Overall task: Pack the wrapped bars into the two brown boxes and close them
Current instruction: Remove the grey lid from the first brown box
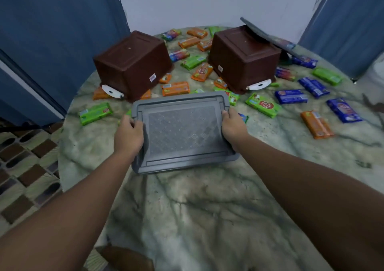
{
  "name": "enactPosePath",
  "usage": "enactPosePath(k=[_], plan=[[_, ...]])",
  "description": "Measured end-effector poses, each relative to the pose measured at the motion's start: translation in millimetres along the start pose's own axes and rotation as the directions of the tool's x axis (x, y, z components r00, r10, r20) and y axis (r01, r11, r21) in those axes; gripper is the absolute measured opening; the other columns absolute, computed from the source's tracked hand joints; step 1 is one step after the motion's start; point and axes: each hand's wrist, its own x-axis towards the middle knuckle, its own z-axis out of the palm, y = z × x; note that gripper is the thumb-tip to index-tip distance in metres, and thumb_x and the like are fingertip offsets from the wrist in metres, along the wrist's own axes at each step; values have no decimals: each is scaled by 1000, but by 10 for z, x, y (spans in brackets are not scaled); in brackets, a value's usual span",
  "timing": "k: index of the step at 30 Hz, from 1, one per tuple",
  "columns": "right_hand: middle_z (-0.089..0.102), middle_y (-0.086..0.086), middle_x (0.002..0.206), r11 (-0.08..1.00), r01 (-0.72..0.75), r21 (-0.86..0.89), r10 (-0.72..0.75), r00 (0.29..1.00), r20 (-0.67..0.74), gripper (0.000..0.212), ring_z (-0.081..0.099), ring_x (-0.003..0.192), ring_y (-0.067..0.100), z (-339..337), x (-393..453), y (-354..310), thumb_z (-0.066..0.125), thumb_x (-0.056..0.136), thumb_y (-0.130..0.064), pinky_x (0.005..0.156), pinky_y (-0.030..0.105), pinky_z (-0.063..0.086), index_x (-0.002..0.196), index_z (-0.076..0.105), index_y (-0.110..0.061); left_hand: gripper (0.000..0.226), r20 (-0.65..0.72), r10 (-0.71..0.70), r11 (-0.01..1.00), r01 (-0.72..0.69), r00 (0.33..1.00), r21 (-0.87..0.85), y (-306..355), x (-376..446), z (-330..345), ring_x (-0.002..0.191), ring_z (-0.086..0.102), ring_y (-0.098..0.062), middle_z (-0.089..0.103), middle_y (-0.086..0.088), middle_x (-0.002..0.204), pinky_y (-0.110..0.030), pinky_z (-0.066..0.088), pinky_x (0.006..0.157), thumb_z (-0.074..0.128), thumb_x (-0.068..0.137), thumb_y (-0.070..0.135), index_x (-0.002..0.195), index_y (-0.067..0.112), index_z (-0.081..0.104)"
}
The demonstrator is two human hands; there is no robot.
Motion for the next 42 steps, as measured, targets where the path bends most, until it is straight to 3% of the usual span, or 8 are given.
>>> enactPosePath(k=[3, 6, 12, 20, 27, 33, 36, 42], plan=[[51, 19, 147, 998, -13, -54, 16, 999, 42, 47, 47, 133, 41, -154, -52, 155, 30, 112, -38, 108, 44, 38, 148, 45, -12, 23, 10, -40, 999, 40, 999, -7, -63, -265, 183, 78, 48, -30, 51, -10, 78, -39, 31, 65, 47, 101, 26, 95, 4, 49], [42, 20, 156, 997, -40, -66, 43, 998, 39, 52, 40, 142, 40, -258, -93, 286, 29, 113, -35, 113, 41, 32, 157, 34, -9, 22, 10, -37, 999, 37, 999, -35, -54, -377, 299, 79, 49, -30, 53, -11, 80, -38, 30, 66, 49, 100, 25, 97, 2, 51], [57, 21, 136, 996, -52, -71, 52, 999, 5, 43, 52, 126, 38, -311, -131, 592, 33, 111, -36, 103, 43, 40, 136, 51, -5, 18, 33, -34, 998, 36, 999, -59, -20, -596, 400, 76, 48, -29, 48, -4, 71, -38, 29, 65, 50, 98, 22, 91, 6, 47], [56, 19, 139, 997, -24, -71, 26, 999, 27, 43, 51, 128, 37, -629, -17, 748, 33, 111, -36, 104, 42, 39, 139, 51, -8, 21, 27, -72, 997, 72, 997, -5, 240, -874, 532, 80, 52, -31, 59, -15, 85, -39, 31, 67, 51, 98, 27, 92, 7, 48], [56, 23, 135, 997, -6, -78, 14, 995, 98, 43, 52, 128, 39, -1148, 137, 1134, 35, 110, -35, 105, 41, 38, 132, 52, -2, 21, -20, -86, 995, 87, 996, 40, 586, -1399, 842, 73, 49, -28, 51, -3, 72, -37, 28, 59, 54, 95, 26, 87, 7, 49], [55, 25, 138, 987, 18, -161, 5, 990, 139, 43, 51, 128, 41, -1670, 163, 1452, 32, 111, -35, 103, 42, 38, 135, 49, -3, 27, 17, -96, 992, 94, 995, 83, 808, -1875, 1158, 72, 50, -27, 57, -9, 76, -39, 30, 58, 54, 96, 29, 87, 5, 51], [55, 27, 137, 981, 29, -194, -4, 992, 126, 43, 52, 127, 42, -1831, 166, 1556, 33, 111, -33, 100, 41, 39, 134, 48, 0, 27, 46, -77, 994, 73, 996, 84, 877, -2000, 1264, 64, 45, -19, 54, -10, 75, -34, 31, 56, 55, 96, 29, 85, 5, 48], [55, 32, 133, 978, -15, -209, 22, 999, 35, 41, 54, 122, 46, -2113, 112, 1752, 37, 111, -26, 93, 42, 41, 139, 39, 4, 26, 138, -44, 996, 33, 989, 80, 1048, -2166, 1434, 65, 46, -22, 53, -7, 73, -36, 32, 57, 56, 95, 30, 81, 10, 46]])
